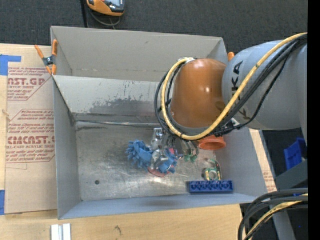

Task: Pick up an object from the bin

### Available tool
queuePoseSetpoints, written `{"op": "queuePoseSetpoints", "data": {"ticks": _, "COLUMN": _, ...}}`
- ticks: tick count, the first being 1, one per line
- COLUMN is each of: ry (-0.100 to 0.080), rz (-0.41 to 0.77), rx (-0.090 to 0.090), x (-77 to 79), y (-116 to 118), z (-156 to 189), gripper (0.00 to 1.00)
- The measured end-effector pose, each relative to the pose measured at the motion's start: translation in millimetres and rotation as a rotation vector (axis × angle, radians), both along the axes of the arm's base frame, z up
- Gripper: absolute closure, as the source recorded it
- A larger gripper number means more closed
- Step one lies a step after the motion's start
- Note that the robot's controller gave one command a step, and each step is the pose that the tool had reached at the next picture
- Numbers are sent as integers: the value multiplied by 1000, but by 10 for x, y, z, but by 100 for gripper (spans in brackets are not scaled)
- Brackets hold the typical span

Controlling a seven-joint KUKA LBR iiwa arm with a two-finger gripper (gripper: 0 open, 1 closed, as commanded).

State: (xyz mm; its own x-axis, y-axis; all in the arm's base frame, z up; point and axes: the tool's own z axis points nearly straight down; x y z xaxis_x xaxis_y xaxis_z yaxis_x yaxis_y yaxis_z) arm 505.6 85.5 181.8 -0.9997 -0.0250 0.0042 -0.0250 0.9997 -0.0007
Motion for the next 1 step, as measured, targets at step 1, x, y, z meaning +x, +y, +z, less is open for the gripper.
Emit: {"op": "queuePoseSetpoints", "data": {"ticks": 1, "ry": -6, "rz": 56, "rx": 1, "x": -109, "y": -75, "z": 696, "gripper": 100}}
